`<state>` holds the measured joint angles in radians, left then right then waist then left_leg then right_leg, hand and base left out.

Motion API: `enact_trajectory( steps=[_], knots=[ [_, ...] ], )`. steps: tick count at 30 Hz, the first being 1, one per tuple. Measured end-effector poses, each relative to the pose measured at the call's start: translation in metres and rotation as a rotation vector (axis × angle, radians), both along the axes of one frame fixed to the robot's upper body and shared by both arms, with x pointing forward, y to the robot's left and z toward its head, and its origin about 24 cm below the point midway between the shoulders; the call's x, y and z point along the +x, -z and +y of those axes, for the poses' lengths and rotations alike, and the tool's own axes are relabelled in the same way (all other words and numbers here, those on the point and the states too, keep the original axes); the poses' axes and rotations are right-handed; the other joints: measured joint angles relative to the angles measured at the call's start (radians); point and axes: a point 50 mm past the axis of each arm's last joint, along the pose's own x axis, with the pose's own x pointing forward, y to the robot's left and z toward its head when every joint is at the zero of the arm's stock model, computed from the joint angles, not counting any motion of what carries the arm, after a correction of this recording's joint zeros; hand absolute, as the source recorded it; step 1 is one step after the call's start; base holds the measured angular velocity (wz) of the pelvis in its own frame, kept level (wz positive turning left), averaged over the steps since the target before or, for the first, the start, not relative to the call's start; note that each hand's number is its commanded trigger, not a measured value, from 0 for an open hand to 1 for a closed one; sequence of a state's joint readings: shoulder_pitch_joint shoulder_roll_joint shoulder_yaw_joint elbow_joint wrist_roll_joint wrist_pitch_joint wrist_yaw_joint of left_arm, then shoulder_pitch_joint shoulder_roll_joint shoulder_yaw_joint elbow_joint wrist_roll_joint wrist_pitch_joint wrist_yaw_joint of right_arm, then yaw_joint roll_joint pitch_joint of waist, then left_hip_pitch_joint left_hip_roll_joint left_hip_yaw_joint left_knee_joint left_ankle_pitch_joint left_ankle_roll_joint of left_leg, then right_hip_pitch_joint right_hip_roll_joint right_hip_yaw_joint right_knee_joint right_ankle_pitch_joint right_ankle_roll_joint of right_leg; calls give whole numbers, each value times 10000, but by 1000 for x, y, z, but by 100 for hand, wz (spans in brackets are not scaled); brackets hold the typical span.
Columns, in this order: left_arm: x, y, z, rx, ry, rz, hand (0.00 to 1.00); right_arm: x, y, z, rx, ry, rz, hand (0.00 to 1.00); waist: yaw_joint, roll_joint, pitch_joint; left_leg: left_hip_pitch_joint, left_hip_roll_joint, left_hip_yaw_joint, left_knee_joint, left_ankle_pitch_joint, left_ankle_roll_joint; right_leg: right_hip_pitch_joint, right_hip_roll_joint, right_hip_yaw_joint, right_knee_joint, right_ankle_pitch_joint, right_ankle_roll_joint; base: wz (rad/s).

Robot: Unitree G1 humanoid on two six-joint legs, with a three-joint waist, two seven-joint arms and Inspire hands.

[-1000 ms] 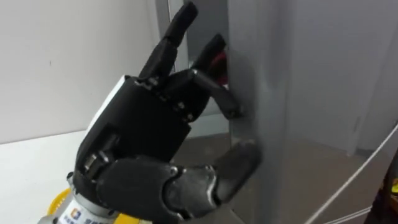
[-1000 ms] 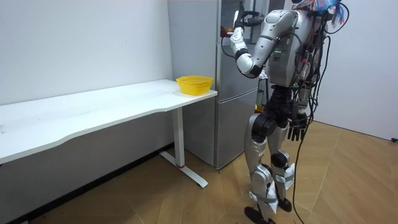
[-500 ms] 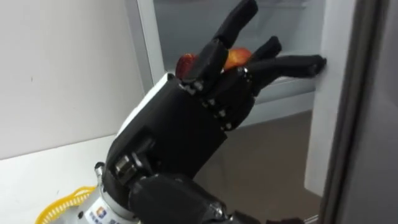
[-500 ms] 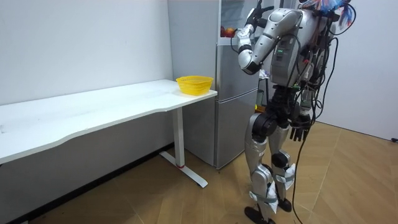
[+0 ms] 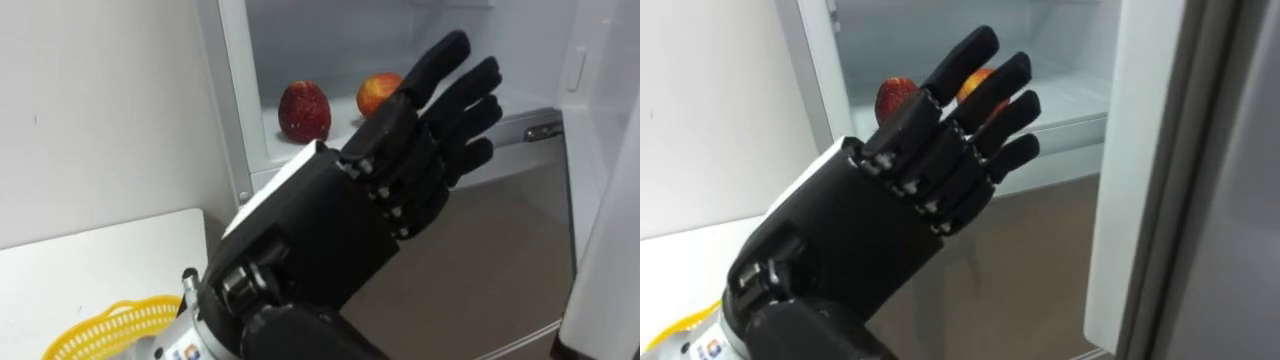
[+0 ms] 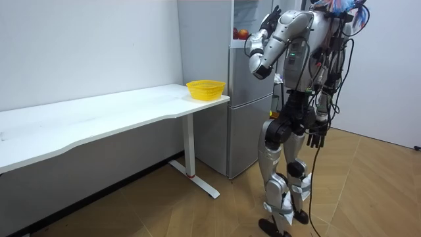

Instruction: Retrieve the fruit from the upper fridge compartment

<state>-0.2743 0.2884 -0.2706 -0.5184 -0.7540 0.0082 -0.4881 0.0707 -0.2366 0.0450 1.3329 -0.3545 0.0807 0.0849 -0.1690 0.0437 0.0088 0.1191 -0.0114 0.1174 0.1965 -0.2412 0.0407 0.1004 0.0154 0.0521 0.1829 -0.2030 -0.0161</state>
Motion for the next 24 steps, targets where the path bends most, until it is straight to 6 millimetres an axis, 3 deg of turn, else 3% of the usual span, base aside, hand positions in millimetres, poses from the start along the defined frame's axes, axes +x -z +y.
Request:
enact_trajectory(
  steps=[11,24],
  knots=[
    [-2,0,-8,-49,380,-8,0,0,0,0,-61,-121,-20,0,-488,35,-22,70,13,108,1,-1,-1,144,-4,-8,-133,20,-18,-1],
    [-1,-5,-45,187,1299,-346,0,4,1,3,63,-505,64,0,-826,133,-16,71,-2,181,14,-2,-2,122,-19,22,-136,26,-5,-1]
  ],
)
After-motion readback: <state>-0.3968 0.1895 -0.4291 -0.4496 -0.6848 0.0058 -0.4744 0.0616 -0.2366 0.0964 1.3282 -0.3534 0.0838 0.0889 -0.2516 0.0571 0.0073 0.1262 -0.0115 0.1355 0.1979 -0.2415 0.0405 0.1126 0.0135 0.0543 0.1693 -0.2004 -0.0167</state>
